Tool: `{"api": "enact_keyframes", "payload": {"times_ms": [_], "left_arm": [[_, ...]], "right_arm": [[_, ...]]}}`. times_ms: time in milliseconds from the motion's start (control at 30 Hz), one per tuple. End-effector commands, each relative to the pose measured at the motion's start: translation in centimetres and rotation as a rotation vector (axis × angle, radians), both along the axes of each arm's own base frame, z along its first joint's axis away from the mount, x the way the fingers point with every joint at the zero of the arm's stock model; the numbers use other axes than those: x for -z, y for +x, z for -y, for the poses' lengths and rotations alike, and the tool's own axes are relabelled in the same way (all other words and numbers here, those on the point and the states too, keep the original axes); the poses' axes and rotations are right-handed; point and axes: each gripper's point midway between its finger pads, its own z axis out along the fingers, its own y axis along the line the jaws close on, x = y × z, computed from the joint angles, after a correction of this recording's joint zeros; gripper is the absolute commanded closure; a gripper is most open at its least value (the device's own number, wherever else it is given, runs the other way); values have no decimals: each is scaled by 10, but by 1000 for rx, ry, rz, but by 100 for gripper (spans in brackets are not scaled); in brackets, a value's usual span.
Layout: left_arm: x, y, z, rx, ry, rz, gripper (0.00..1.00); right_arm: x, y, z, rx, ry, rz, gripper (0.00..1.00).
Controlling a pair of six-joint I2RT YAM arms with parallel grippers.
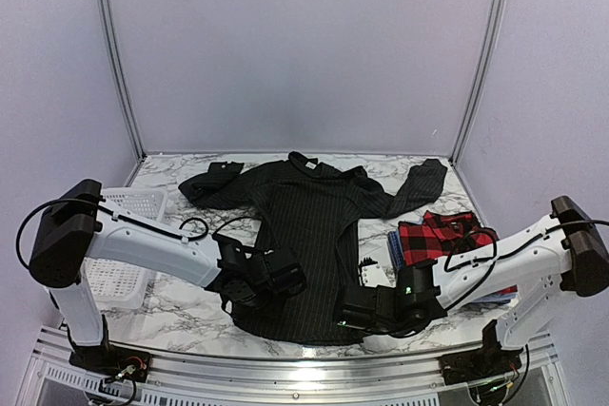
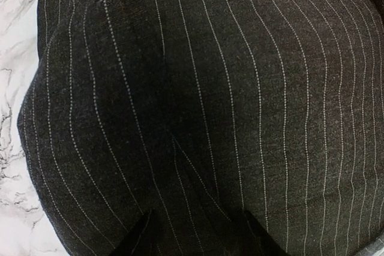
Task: Fold and stack the long sleeve shirts
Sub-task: Flatten out the crumpled shirt at the center of the board.
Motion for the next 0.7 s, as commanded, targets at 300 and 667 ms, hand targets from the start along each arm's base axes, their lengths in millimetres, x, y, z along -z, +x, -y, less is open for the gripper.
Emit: {"api": "enact_keyframes", "payload": {"times_ms": [300, 667], "left_arm": [[14, -16, 3, 37, 0, -38, 55], [-3, -7, -20, -22, 45, 35, 83]], "right_arm": [[-2, 3, 10, 49, 20, 33, 100], [-3, 3, 18, 59, 16, 35, 100]]}}
